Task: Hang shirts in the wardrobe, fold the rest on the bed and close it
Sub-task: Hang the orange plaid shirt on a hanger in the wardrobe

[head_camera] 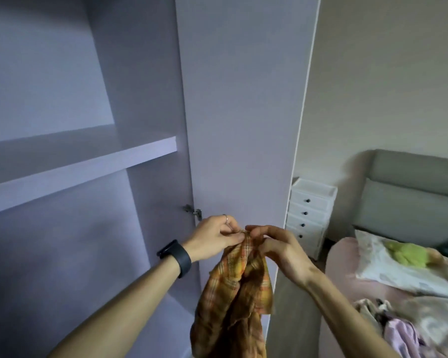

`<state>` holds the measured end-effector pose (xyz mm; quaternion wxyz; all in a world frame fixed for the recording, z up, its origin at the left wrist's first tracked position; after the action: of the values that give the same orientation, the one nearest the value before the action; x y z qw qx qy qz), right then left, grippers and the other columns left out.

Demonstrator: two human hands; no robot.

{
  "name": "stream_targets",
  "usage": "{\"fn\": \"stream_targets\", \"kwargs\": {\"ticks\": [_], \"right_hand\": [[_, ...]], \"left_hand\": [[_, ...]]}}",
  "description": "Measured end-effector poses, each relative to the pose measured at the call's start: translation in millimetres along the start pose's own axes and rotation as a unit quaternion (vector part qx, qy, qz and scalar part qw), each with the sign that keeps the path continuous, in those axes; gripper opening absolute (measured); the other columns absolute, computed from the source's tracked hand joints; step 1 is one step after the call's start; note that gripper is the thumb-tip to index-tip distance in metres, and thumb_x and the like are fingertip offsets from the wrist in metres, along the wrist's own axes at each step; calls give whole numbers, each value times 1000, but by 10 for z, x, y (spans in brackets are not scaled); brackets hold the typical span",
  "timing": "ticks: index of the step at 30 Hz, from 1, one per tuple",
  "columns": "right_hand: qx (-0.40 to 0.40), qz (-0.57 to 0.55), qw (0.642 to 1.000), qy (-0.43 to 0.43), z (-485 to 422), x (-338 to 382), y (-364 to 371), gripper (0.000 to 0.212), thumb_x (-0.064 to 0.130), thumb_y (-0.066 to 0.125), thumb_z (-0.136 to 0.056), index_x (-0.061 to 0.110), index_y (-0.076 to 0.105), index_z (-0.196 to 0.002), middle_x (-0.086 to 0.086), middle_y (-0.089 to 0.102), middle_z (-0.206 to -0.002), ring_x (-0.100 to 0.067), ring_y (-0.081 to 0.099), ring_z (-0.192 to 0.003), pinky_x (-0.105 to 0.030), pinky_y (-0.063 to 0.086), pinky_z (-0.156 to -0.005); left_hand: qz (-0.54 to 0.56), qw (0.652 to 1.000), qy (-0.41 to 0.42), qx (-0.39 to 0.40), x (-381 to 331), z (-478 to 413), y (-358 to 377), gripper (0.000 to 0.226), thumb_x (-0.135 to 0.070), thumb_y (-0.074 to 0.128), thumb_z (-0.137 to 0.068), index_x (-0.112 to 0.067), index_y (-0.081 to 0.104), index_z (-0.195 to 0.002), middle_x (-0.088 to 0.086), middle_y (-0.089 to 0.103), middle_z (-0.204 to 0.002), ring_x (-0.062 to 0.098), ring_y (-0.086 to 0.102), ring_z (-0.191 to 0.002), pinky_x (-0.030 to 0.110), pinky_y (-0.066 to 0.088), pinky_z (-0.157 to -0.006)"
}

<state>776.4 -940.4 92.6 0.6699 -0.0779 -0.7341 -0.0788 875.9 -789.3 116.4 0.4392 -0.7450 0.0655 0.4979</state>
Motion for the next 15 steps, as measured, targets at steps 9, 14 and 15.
{"fn": "stream_targets", "kwargs": {"ticks": [9,14,15], "right_hand": [[89,202,975,15,-179,-1003,349,38,14,75,-87,29,66,-121,15,76,-98,-4,72,-91,-33,58,-88],[39,332,939,-87,-378,-1134,418,17,19,68,-94,34,73,-100,22,73,-91,-4,68,-91,0,41,-74],[31,351,930,-101,-443,-1141,448,18,17,66,-94,27,73,-107,14,74,-98,-12,68,-95,-2,39,-74]], "left_hand": [[15,963,-87,-254,772,627,-593,11,-32,70,-92,-28,61,-89,-7,73,-94,10,67,-95,25,51,-83],[-39,944,-181,-271,1249,1100,-945,20,-26,70,-91,-36,54,-98,-7,64,-101,12,61,-97,28,51,-81],[-31,942,-205,-265,1340,1216,-962,26,-23,71,-90,-38,53,-103,-6,63,-100,14,62,-95,26,52,-78]]}}
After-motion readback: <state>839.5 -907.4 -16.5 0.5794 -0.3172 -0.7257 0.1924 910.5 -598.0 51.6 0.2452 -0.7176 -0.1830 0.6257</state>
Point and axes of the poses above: each hand's wrist, its own z-axis away from the middle knuckle, its own y-axis out of the palm, x = y × z, the point moved 4 cm from there along -z, towards the middle knuckle
